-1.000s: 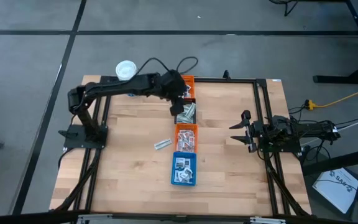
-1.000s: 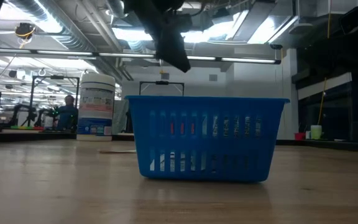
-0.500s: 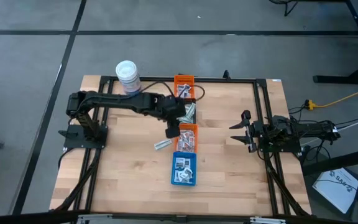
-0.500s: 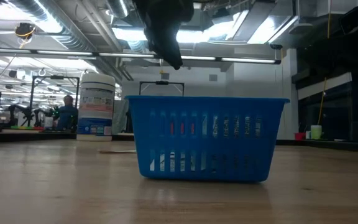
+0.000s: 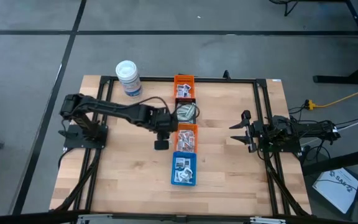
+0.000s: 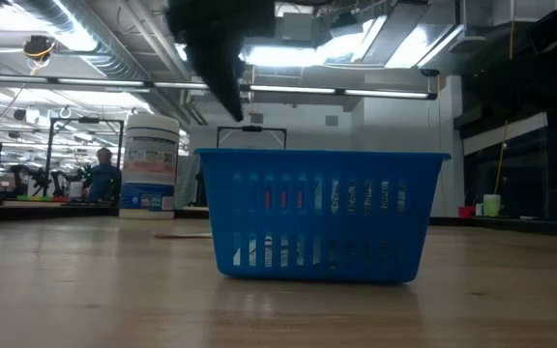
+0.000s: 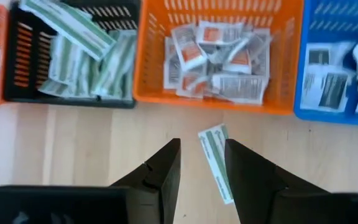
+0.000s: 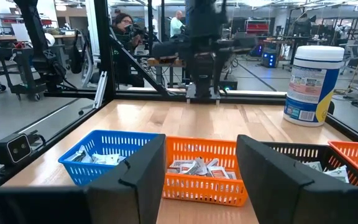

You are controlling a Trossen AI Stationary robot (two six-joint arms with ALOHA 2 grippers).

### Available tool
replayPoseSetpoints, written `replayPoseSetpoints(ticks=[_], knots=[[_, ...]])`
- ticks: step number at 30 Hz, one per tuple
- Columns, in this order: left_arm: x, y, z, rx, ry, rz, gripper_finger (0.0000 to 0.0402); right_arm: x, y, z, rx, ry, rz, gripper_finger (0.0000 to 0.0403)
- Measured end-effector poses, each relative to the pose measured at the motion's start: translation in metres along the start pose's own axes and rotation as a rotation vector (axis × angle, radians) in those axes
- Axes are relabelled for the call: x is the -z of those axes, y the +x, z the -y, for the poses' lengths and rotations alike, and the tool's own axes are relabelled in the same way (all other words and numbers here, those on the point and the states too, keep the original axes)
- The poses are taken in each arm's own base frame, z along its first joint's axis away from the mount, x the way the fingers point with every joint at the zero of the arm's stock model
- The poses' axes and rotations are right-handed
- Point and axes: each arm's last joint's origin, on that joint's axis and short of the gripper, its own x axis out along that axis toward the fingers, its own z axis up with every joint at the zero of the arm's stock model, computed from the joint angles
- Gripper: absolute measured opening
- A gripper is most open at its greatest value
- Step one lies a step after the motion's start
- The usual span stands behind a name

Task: Pick & Place First Aid Supplies
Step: Put the green bandage into the black bin

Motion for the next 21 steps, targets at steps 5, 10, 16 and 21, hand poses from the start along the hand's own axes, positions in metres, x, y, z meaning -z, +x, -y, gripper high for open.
replayPoseSetpoints(ticks=[5, 10, 16, 21], knots=[[0.024, 0.006, 0.014, -0.009, 0.041, 0.02, 0.012, 0.0, 0.0, 0.0, 0.0, 0.0, 0.0, 0.0195], [0.049, 0.016, 0.029, 0.04, 0.079, 0.03, 0.0118, 0.0, 0.0, 0.0, 0.0, 0.0, 0.0, 0.0195], [0.072, 0.036, 0.04, 0.12, 0.024, 0.009, 0.012, 0.0, 0.0, 0.0, 0.0, 0.0, -0.001, 0.0195], [0.089, 0.053, 0.042, 0.12, -0.047, -0.035, 0.0118, 0.0, 0.0, 0.0, 0.0, 0.0, 0.0, 0.0195]])
